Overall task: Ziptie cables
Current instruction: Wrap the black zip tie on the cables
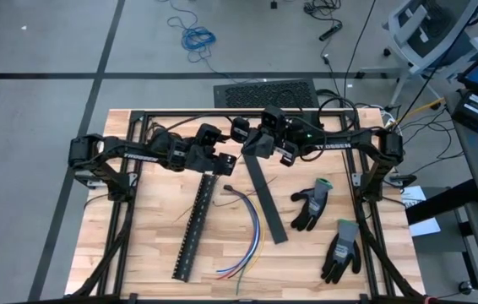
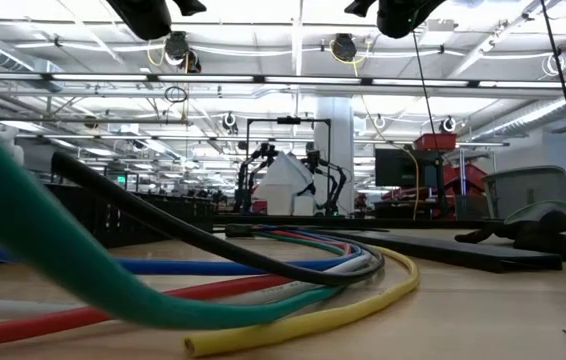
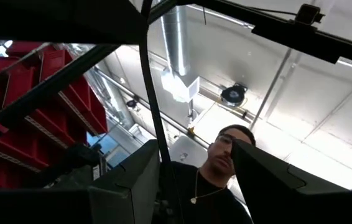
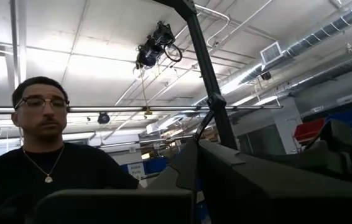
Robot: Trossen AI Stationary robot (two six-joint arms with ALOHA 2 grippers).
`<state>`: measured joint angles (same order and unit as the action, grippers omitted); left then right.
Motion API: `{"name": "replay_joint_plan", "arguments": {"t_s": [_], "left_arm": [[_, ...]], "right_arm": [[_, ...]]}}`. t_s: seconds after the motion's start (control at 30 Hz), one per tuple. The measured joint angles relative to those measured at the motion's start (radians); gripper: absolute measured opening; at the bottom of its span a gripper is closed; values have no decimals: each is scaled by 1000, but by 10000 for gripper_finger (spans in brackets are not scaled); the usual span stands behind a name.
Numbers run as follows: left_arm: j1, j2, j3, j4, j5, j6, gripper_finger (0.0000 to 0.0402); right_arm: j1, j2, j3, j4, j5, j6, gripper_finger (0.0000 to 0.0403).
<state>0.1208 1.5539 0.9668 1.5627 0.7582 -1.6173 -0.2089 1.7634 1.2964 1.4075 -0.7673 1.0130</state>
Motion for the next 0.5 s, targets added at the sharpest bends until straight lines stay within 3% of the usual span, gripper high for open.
{"name": "replay_joint_plan", "arguments": {"t_s": [0.5], "left_arm": [[-18,31,0,0,-46,-27,196]], "right_arm": [[-19,0,0,2,6,-25,0]]}}
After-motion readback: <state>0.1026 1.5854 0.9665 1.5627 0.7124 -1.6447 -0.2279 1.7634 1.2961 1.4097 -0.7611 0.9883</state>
